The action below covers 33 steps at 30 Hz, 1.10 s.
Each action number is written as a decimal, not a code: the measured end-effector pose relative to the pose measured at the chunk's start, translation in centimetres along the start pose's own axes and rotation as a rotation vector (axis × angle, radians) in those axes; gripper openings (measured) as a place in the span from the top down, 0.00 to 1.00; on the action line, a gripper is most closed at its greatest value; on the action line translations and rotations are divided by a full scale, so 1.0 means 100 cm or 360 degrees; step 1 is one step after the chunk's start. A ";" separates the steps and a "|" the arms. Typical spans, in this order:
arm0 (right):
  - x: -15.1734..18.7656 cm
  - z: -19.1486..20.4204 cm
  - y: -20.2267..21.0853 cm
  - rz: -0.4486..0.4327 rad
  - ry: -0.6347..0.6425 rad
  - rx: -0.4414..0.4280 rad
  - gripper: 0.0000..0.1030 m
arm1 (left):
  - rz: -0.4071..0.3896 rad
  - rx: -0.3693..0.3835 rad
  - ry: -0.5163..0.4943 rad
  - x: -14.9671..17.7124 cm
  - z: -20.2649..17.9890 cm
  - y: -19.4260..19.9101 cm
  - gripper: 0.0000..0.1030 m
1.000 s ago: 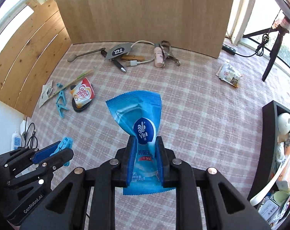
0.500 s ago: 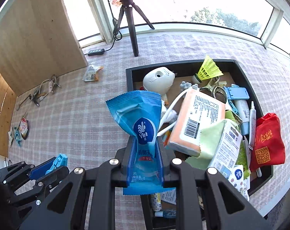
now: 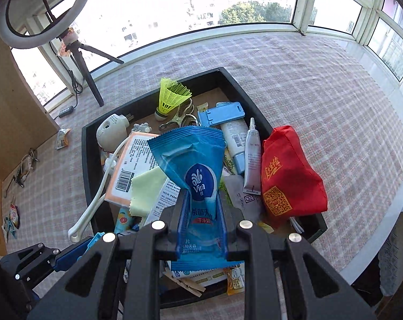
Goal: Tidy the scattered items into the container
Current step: 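Carry the clothespin and tissue pack to the tray and release both, then move both grippers back over the scattered items on the table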
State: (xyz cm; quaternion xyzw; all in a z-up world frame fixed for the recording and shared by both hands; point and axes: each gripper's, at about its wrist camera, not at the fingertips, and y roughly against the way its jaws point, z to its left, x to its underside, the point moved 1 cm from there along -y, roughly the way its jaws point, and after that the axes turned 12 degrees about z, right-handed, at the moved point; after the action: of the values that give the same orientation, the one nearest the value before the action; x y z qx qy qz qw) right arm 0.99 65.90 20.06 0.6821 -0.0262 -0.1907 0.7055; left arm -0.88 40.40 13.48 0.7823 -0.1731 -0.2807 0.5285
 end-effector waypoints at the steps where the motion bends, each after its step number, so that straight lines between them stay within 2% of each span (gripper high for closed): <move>1: -0.001 -0.001 0.002 -0.0013 0.0015 0.0009 0.73 | 0.0009 0.0014 0.0012 -0.003 -0.001 -0.001 0.64; 2: -0.002 -0.003 0.003 -0.0020 0.0012 0.0038 0.58 | 0.0028 0.0026 0.0018 -0.005 -0.001 -0.003 0.52; 3: -0.003 -0.005 0.005 -0.0043 -0.0009 0.0069 0.49 | 0.0014 0.0024 0.0019 -0.005 -0.001 -0.002 0.46; 4: -0.003 -0.006 0.010 -0.0094 -0.0024 0.0074 0.45 | -0.0004 -0.0006 0.0023 -0.005 0.000 -0.001 0.47; 10: -0.007 -0.001 0.012 -0.0109 -0.0029 0.0025 0.45 | -0.0002 -0.0089 0.0058 -0.001 0.015 0.003 0.48; 16: -0.010 0.034 0.007 -0.0111 0.0067 -0.0053 0.45 | -0.0024 -0.0130 0.0182 0.009 0.056 0.019 0.48; 23: -0.015 0.103 -0.005 -0.0079 0.0266 -0.0117 0.45 | -0.0048 -0.0194 0.0479 0.036 0.136 0.041 0.48; 33: -0.014 0.223 -0.018 -0.0034 0.0579 -0.0238 0.45 | -0.0114 -0.0302 0.0887 0.100 0.254 0.083 0.49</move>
State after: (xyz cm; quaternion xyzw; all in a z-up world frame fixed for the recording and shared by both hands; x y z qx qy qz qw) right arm -7.34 45.10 20.12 0.6511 0.1231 -0.0732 0.7453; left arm -8.58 13.03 11.41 0.7819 0.0336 -0.0884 0.6162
